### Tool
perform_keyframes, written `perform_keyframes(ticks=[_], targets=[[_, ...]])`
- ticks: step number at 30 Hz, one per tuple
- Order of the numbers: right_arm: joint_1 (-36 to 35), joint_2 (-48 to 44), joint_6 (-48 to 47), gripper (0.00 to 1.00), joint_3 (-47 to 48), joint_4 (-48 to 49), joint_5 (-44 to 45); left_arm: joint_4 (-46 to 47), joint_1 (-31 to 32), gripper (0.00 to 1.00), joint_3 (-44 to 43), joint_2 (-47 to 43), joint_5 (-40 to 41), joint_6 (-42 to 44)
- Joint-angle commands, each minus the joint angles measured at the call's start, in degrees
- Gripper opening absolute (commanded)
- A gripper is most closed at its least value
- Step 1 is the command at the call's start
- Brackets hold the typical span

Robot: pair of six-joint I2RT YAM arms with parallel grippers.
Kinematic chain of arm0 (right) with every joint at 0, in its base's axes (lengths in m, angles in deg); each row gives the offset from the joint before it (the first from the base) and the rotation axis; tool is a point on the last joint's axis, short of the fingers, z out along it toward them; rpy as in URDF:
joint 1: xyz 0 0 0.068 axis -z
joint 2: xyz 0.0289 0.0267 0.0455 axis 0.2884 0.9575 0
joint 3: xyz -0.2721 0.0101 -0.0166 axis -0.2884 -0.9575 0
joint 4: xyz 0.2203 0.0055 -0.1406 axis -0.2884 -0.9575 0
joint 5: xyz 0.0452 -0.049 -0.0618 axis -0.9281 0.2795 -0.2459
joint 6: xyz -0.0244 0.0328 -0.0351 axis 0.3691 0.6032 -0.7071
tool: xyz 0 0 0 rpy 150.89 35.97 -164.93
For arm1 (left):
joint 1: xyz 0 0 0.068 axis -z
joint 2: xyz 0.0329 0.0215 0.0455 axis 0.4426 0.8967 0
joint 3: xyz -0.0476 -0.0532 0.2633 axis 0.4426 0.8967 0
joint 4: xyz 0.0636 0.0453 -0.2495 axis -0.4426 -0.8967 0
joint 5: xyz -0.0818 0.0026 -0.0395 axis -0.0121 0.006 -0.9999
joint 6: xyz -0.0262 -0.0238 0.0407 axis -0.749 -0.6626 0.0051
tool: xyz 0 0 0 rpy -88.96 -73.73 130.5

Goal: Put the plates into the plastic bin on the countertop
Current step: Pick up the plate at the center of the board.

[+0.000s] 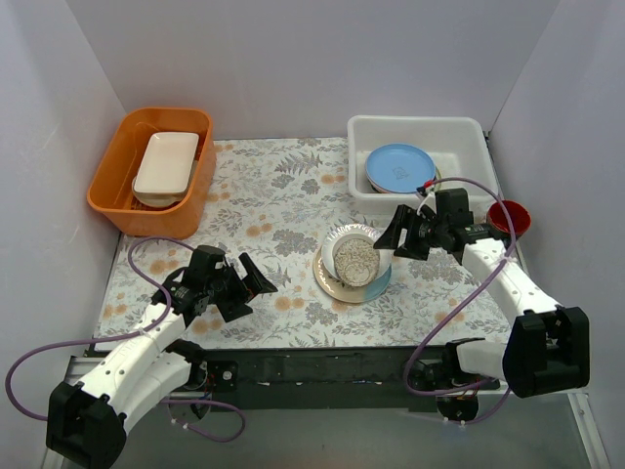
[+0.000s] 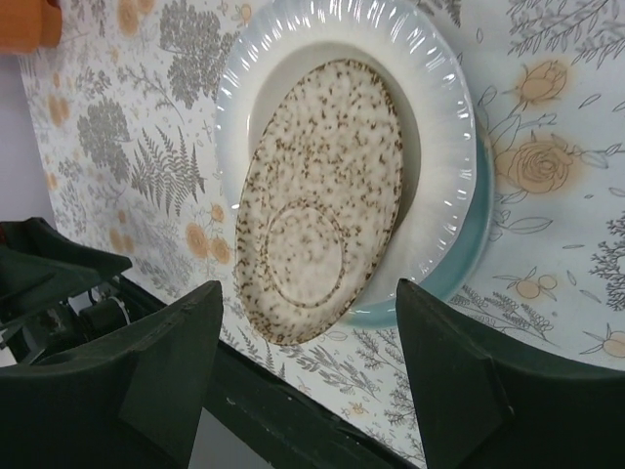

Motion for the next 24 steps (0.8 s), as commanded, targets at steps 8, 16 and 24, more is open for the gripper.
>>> perform_keyframes(ticks=[8,16,24], targets=[[-3.7,-5.1,3.2,0.70,-7.3,2.9,-2.1,0.9,0.0,0.98,-0.7,0.5,-0.9,1.1],[-5.4,-3.9,4.5,0.62,-9.6,4.7,-1.0,1.6,0.0,0.98,-0.4,0.4,-1.0,1.0],[-6.1,-1.7,5.0,0.58,-11.6,7.5,-0.7,2.1,0.0,0.98,-0.1,0.7,-1.2,1.0]])
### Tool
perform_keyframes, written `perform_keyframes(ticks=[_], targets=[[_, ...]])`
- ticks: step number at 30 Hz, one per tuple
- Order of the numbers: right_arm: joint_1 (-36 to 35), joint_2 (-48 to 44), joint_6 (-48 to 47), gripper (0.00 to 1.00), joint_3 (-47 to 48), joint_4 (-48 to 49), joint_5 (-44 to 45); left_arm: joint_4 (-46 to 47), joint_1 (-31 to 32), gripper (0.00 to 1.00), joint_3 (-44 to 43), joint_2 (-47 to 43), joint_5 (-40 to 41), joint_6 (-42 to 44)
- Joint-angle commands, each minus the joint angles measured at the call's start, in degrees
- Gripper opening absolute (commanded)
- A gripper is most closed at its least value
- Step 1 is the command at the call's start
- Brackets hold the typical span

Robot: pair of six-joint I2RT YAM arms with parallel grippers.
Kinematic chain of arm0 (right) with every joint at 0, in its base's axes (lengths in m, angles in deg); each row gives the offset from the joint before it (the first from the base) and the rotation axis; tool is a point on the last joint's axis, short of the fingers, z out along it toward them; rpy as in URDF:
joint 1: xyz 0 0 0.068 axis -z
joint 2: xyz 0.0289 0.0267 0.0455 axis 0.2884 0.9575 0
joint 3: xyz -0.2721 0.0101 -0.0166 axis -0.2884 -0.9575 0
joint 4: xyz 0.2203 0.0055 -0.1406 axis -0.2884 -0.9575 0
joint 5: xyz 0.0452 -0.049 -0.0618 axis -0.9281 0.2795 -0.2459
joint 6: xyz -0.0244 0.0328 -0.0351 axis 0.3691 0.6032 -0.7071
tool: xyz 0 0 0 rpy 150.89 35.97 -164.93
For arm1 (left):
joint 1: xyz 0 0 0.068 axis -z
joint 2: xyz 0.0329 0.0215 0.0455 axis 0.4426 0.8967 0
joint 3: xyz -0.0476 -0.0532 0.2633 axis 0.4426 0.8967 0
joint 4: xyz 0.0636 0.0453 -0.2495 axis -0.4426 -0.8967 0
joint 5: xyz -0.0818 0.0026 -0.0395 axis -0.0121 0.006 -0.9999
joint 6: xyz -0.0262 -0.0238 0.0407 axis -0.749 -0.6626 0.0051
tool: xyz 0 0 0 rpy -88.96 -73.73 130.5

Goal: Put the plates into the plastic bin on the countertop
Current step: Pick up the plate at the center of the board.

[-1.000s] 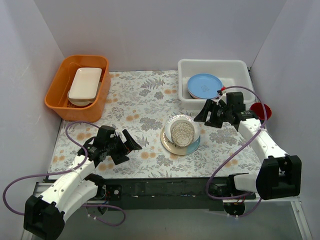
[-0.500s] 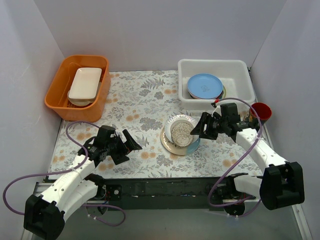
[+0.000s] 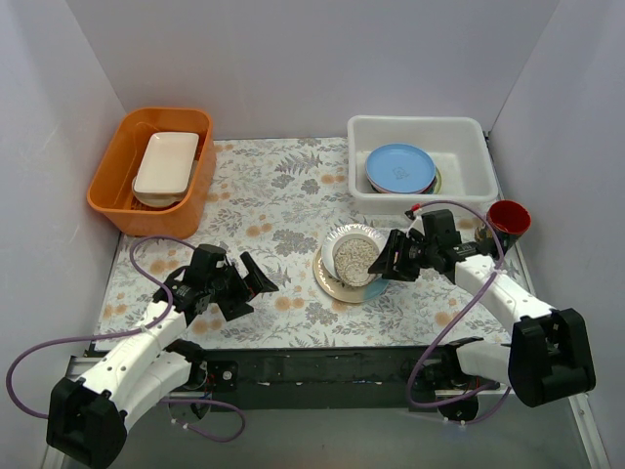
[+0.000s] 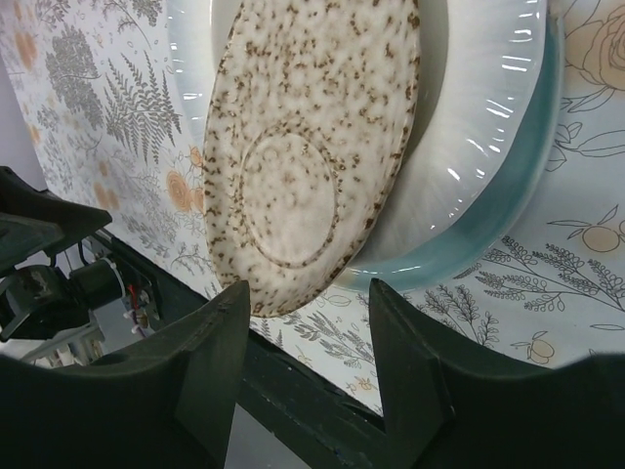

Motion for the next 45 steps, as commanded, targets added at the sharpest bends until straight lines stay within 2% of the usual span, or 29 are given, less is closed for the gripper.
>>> perform_keyframes(ticks=[1,10,14,22,26,35,45], targets=[[-0.5,1.5,0.4,0.58,-1.1,3.5,0.3,0.7,0.0,0.98,0.0,-0.6,-0.8,0.6],[-1.3,4.0,1.2,0.54,-1.9,5.9,0.5,0.8,0.0,0.98,0.2,-0.9,-1.0,0.4],[-1.8,4.6,1.6,0.45,-2.1,6.4,1.0,0.8,0.0,0.98,0.3,-1.0,-1.0,0.4],[-2.4,6.4,1.5,0.40,-2.3,6.9,1.5,0.8,0.0,0.98,0.4,-1.5,-1.1,0.2],[-2.5,6.7,1.5,0.25,-2.4,7.0,1.9,0.8,0.0,0.98,0.5,-1.6,-1.2,0.2],[-2.5,6.0,1.1,0.08,-1.5,5.3,3.4,1.0,0.0,0.98,0.3,-1.1,-1.3,0.4],[-2.5,6.5,0.8,0.02,0.5,4.5,3.4,0.8,0.0,0.98,0.1,-1.2,-1.1,0.5]])
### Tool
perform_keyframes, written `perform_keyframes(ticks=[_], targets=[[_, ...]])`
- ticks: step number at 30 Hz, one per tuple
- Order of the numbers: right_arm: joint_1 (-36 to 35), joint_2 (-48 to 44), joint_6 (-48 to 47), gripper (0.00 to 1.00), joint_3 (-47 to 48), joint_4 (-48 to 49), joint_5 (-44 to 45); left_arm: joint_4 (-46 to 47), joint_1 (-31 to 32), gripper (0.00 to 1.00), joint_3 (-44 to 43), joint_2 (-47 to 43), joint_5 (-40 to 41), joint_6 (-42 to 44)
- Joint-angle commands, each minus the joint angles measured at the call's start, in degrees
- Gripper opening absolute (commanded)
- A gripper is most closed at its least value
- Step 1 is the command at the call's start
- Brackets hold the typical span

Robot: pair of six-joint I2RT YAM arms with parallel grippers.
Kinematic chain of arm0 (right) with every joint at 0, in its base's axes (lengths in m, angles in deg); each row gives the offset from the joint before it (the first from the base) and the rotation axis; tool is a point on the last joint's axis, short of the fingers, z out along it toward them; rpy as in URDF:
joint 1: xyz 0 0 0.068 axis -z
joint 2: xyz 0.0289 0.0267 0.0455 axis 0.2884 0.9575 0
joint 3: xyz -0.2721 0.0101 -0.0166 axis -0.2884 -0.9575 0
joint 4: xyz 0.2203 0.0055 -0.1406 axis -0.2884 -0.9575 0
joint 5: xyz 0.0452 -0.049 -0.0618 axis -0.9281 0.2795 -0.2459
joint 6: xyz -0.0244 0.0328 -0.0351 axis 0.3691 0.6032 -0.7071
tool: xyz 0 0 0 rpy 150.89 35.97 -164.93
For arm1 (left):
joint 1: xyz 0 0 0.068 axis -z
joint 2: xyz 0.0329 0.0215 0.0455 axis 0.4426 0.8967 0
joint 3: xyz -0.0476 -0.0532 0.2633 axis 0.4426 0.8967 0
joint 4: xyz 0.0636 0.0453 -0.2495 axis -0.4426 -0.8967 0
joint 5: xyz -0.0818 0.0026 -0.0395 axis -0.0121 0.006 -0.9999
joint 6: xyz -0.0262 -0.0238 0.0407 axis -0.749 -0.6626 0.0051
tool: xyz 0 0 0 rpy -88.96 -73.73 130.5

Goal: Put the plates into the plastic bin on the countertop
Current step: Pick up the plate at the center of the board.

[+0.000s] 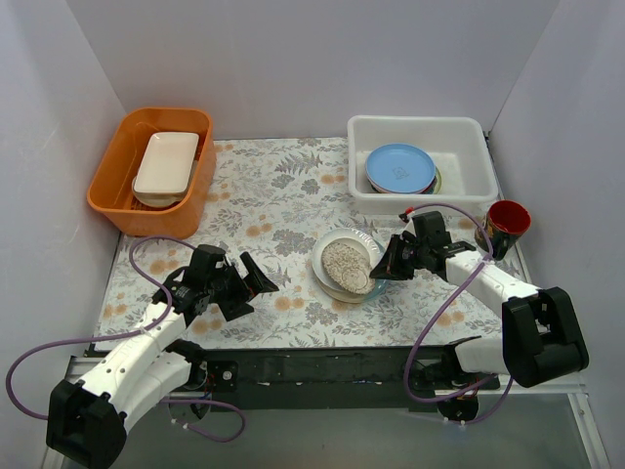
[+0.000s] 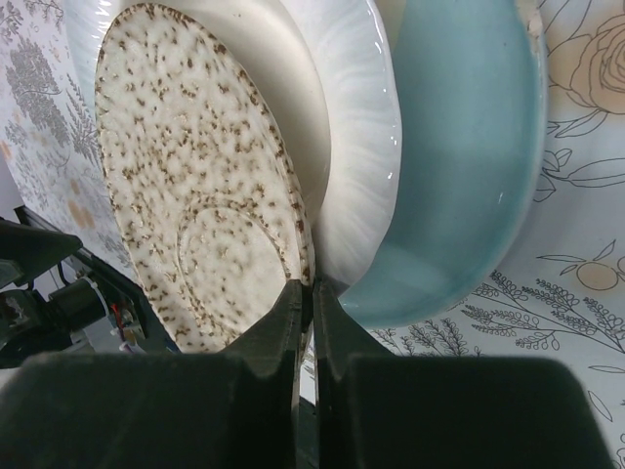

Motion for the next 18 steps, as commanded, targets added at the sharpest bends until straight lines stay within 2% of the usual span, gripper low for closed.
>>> perform_keyframes(ticks=[1,18], targets=[[-0.4,0.1,-1.1,0.02,2.3,-1.3,0.8,0.7,0.0,0.98,0.0,-0.4,-0.8,0.5],[-0.4,-2.3,-1.6,0.01,5.7,-4.1,1.4,0.4,0.0,0.98,0.4,-1.4,-0.7,0.0]])
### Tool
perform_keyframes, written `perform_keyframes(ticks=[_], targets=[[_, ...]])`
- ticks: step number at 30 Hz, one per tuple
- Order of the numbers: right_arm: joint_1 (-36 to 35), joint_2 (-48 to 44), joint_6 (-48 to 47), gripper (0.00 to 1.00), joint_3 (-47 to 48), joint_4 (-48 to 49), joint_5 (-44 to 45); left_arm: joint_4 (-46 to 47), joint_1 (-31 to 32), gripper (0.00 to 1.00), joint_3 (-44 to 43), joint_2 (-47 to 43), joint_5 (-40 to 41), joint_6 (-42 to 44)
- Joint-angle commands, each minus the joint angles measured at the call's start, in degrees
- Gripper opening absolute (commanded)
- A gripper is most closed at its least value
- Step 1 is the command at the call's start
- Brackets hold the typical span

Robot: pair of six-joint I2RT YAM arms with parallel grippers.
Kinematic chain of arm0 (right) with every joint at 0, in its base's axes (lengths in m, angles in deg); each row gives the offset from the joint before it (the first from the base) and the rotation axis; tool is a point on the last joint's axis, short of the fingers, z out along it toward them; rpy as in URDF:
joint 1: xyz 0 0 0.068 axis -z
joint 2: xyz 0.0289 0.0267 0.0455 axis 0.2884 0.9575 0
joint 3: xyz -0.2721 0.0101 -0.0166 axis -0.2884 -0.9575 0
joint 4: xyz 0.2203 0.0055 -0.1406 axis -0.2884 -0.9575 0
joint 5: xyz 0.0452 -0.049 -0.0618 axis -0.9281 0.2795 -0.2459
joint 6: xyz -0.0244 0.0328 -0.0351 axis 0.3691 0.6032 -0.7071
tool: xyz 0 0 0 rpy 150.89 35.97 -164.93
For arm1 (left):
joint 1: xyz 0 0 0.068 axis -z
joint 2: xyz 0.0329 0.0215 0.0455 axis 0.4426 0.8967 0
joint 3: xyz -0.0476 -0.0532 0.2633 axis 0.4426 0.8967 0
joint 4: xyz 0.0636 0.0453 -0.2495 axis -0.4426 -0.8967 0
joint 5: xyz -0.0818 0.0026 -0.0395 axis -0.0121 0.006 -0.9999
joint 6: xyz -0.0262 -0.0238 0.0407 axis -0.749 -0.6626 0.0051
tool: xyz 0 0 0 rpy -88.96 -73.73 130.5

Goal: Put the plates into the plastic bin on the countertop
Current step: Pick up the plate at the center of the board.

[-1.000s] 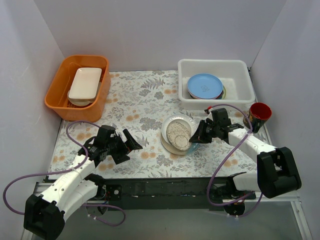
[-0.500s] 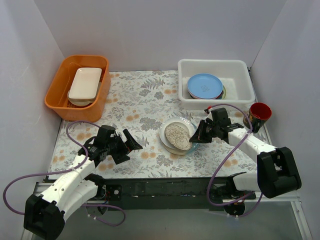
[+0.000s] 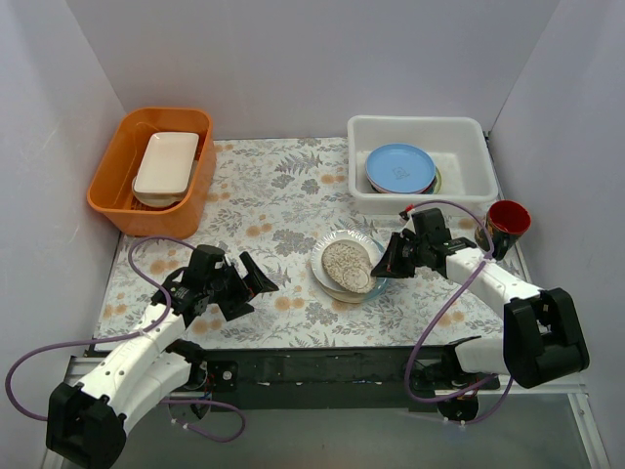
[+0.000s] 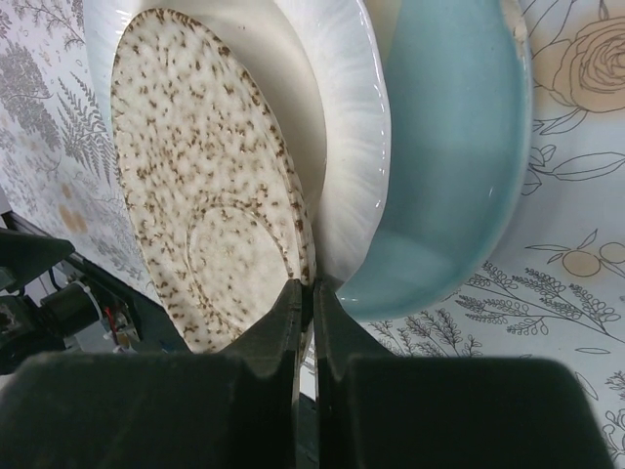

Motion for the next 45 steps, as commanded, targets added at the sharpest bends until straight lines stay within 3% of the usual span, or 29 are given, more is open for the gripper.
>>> perform_keyframes(ticks=[1,27,45], targets=[[-0.2,-2.4,-1.2,0.01,4.0,-1.2,-0.1,0.5,0.0,0.98,0.3,-0.6,-0.6,0.3],[-0.2,-5.4,-0.8,0.01,12.1,-5.0,-0.9,1.0,0.0,0.98,0.0,0.6,-1.1,0.9],[0.6,3.1,-3.1,0.01,26.8,-8.5,-1.3,0.4,0.0,0.98,0.4,-0.5,-1.2,0.6]])
